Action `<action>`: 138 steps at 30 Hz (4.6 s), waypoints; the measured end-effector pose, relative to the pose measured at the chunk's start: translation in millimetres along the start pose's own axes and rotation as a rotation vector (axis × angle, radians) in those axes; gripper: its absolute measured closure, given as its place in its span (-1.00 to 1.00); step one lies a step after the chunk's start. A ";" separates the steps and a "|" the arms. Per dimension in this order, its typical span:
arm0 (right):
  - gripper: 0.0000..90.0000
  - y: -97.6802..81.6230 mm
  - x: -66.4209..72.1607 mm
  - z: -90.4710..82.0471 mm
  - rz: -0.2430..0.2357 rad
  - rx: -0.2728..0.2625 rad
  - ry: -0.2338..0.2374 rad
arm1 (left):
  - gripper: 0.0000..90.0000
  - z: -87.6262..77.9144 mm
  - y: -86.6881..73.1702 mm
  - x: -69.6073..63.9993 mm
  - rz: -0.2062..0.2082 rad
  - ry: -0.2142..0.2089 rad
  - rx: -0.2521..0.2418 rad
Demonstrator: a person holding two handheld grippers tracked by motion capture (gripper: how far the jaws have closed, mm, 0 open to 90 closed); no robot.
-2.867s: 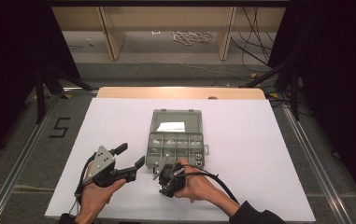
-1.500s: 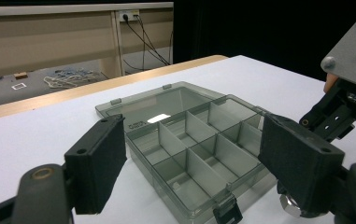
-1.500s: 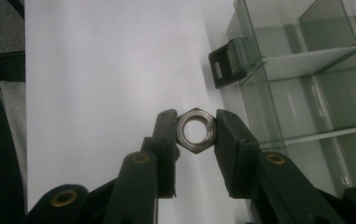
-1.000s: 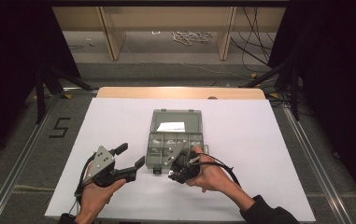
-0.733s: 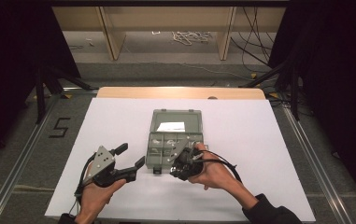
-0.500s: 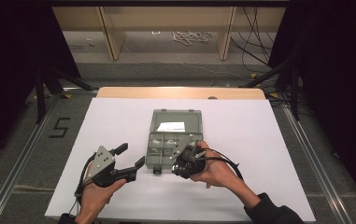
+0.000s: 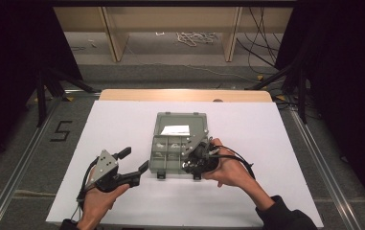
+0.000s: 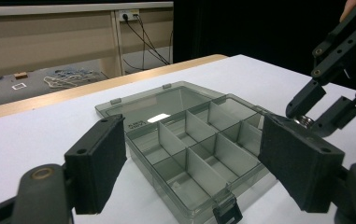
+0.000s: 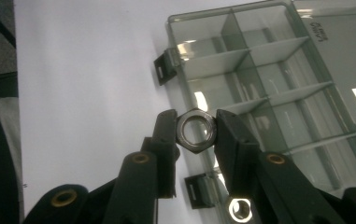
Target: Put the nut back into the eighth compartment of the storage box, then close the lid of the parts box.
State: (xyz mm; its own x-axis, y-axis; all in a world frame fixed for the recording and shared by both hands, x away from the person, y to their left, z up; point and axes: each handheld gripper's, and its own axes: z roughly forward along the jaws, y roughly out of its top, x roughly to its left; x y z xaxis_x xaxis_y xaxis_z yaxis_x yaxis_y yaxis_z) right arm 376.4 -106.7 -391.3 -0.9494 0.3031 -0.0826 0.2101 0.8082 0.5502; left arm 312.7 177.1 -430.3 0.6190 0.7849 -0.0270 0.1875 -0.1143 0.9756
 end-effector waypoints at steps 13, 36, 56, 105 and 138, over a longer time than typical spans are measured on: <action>0.56 -16.2 -23.6 -2.8 0.063 0.029 -0.040 | -0.51 0.0 -0.1 0.1 -0.002 0.001 0.000; 0.56 -34.4 -42.1 7.5 0.109 0.090 -0.081 | -0.51 0.2 0.1 0.1 -0.001 0.000 -0.001; 0.56 -38.6 -40.0 29.4 0.104 0.145 -0.073 | -0.51 0.4 0.0 0.0 0.002 -0.002 0.001; -0.47 -43.9 -66.2 -1.2 0.358 -0.147 -0.235 | -0.51 7.0 -3.1 -0.2 0.002 -0.010 0.023; -0.50 -56.6 -128.6 15.7 0.625 -0.262 -0.191 | -0.21 57.0 -20.1 14.6 -0.041 -0.013 0.209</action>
State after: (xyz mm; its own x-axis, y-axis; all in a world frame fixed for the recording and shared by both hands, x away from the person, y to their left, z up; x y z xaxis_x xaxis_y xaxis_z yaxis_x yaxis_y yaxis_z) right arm 490.2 -183.4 -424.9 -0.6062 0.7739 0.1833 0.6170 0.3122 0.7223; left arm 361.4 156.1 -462.7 0.6171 0.7838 -0.0702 0.3664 -0.2072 0.9071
